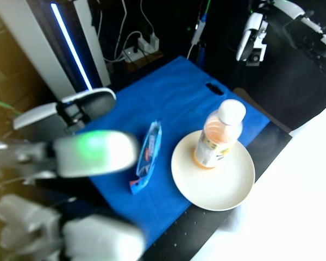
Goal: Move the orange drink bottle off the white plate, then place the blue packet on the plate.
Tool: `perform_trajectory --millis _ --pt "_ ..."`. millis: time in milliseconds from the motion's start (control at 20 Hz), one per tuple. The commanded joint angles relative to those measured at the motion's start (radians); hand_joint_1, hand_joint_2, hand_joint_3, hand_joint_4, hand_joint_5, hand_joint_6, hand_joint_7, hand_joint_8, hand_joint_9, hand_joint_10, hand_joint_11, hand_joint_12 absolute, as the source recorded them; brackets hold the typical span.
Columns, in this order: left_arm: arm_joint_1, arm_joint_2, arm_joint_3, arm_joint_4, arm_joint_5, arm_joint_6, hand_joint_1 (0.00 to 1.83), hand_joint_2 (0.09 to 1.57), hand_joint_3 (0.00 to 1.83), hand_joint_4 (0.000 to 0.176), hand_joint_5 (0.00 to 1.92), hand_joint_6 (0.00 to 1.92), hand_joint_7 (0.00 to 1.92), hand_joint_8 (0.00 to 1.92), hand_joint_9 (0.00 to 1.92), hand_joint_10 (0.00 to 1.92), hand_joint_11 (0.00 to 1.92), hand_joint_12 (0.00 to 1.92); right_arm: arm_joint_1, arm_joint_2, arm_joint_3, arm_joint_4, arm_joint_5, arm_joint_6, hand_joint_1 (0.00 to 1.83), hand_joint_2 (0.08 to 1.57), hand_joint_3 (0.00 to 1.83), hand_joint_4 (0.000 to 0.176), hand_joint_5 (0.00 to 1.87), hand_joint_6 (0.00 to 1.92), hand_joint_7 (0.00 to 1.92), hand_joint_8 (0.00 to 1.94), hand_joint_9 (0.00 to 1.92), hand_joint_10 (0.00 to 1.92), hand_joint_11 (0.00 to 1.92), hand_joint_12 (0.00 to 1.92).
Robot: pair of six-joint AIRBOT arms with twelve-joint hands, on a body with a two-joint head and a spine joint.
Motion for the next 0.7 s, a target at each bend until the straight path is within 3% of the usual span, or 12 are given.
perform_trajectory --millis 0,50,100,150,350,400,450,550,600,650 --pt "-0.014 0.001 0.007 -0.032 -0.118 -0.011 0.58 0.97 0.02 0.137 0.08 0.01 0.18 0.01 0.22 0.02 0.02 0.46 0.019 -0.001 0.007 0.029 0.109 0.009 0.52 0.92 0.0 0.09 0.21 0.0 0.26 0.0 0.17 0.0 0.11 0.1" --pt "-0.014 0.001 0.007 -0.028 -0.121 -0.022 0.55 0.96 0.01 0.144 0.07 0.0 0.18 0.01 0.23 0.02 0.03 0.46 0.019 -0.003 0.008 0.029 0.109 0.009 0.49 0.92 0.0 0.1 0.2 0.0 0.26 0.0 0.18 0.0 0.14 0.1" --pt "-0.014 -0.004 0.014 -0.013 -0.135 -0.061 0.53 0.94 0.0 0.159 0.07 0.0 0.19 0.01 0.23 0.01 0.02 0.46 0.019 -0.005 0.009 0.029 0.109 0.009 0.49 0.94 0.01 0.097 0.2 0.0 0.25 0.0 0.17 0.0 0.14 0.09" --pt "-0.016 -0.031 0.048 0.021 -0.166 -0.164 0.47 0.92 0.0 0.142 0.06 0.0 0.2 0.01 0.21 0.0 0.0 0.41 0.02 -0.006 0.009 0.029 0.109 0.011 0.48 0.93 0.0 0.096 0.19 0.0 0.25 0.0 0.16 0.0 0.13 0.08" --pt "-0.074 -0.086 0.105 0.138 -0.109 -0.274 0.44 0.87 0.0 0.169 0.01 0.0 0.22 0.01 0.17 0.0 0.1 0.23 0.02 -0.01 0.009 0.029 0.109 0.012 0.5 0.91 0.0 0.113 0.2 0.01 0.23 0.0 0.16 0.0 0.14 0.07" --pt "-0.083 -0.109 0.127 0.169 -0.089 -0.304 0.44 0.88 0.0 0.142 0.0 0.0 0.19 0.0 0.19 0.01 0.12 0.24 0.02 -0.011 0.009 0.029 0.109 0.012 0.49 0.91 0.0 0.114 0.21 0.01 0.23 0.0 0.17 0.0 0.15 0.07" --pt "-0.09 -0.134 0.15 0.195 -0.073 -0.331 0.47 0.86 0.0 0.162 0.0 0.0 0.16 0.0 0.17 0.0 0.06 0.21 0.02 -0.011 0.009 0.029 0.109 0.012 0.49 0.9 0.0 0.119 0.22 0.01 0.25 0.01 0.17 0.01 0.15 0.07" --pt "-0.109 -0.172 0.187 0.248 -0.034 -0.372 0.47 0.82 0.0 0.17 0.0 0.0 0.15 0.0 0.13 0.0 0.01 0.18 0.02 -0.013 0.009 0.025 0.109 0.015 0.49 0.92 0.0 0.116 0.21 0.0 0.25 0.0 0.18 0.01 0.17 0.06" --pt "-0.116 -0.185 0.199 0.273 -0.016 -0.386 0.41 0.81 0.0 0.128 0.0 0.0 0.15 0.0 0.13 0.0 0.02 0.19 0.02 -0.014 0.009 0.023 0.109 0.015 0.49 0.92 0.0 0.123 0.21 0.0 0.25 0.0 0.17 0.0 0.17 0.06" --pt "-0.128 -0.199 0.212 0.311 0.007 -0.406 0.42 0.69 0.0 0.113 0.0 0.0 0.17 0.0 0.14 0.0 0.03 0.18 0.021 -0.016 0.009 0.021 0.11 0.015 0.48 0.94 0.01 0.111 0.21 0.0 0.26 0.01 0.17 0.0 0.17 0.06"
